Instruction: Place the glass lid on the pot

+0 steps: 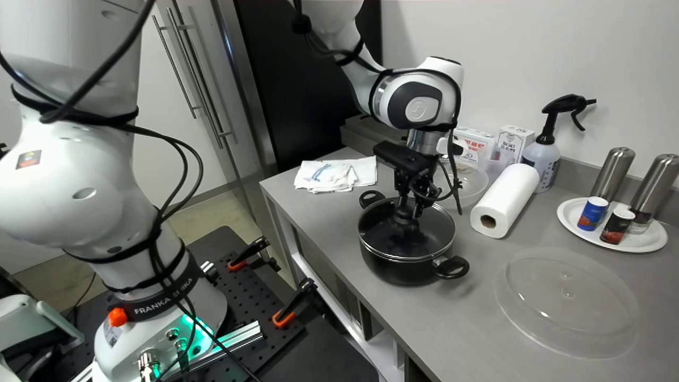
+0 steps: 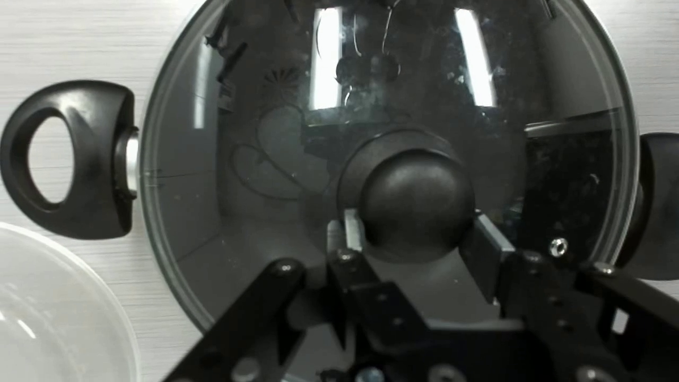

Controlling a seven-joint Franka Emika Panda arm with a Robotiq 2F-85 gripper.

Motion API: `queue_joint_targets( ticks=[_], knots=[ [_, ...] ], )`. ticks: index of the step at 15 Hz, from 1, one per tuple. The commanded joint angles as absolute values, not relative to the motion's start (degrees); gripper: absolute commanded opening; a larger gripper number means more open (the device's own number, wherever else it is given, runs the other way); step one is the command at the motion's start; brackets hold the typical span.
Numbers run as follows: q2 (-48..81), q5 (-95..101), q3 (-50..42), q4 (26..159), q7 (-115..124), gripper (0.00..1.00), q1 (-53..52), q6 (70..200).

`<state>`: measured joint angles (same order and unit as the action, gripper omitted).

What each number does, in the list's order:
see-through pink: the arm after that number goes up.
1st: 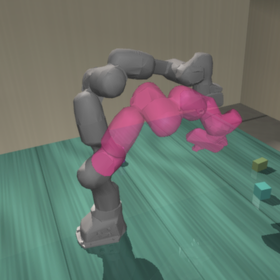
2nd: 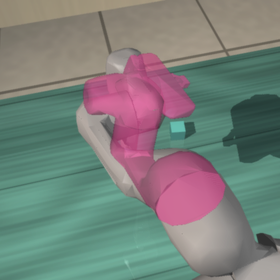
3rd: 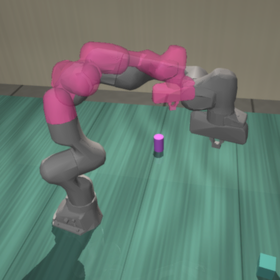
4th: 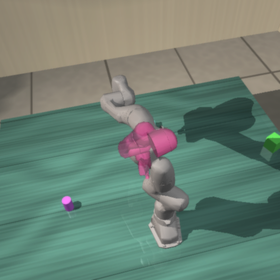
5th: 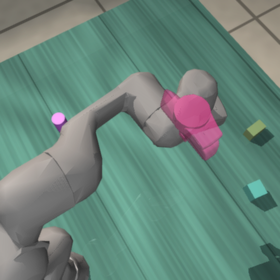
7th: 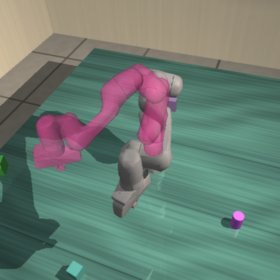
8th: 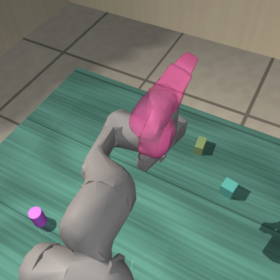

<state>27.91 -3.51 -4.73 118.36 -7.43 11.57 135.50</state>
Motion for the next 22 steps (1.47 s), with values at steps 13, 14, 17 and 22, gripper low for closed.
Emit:
queue_joint_targets(
  ticks=[13,14,17,22],
  knots=[
    [27.82,-4.13,-4.34,117.58,-7.80,0.23,11.64,134.85],
    [27.87,-4.16,-4.34,117.59,-7.80,0.23,11.67,134.85],
    [27.79,-4.19,-4.38,117.65,-7.61,0.23,11.66,134.79],
    [27.67,-4.08,-4.45,117.43,-7.49,0.96,11.59,134.64]
  ],
)
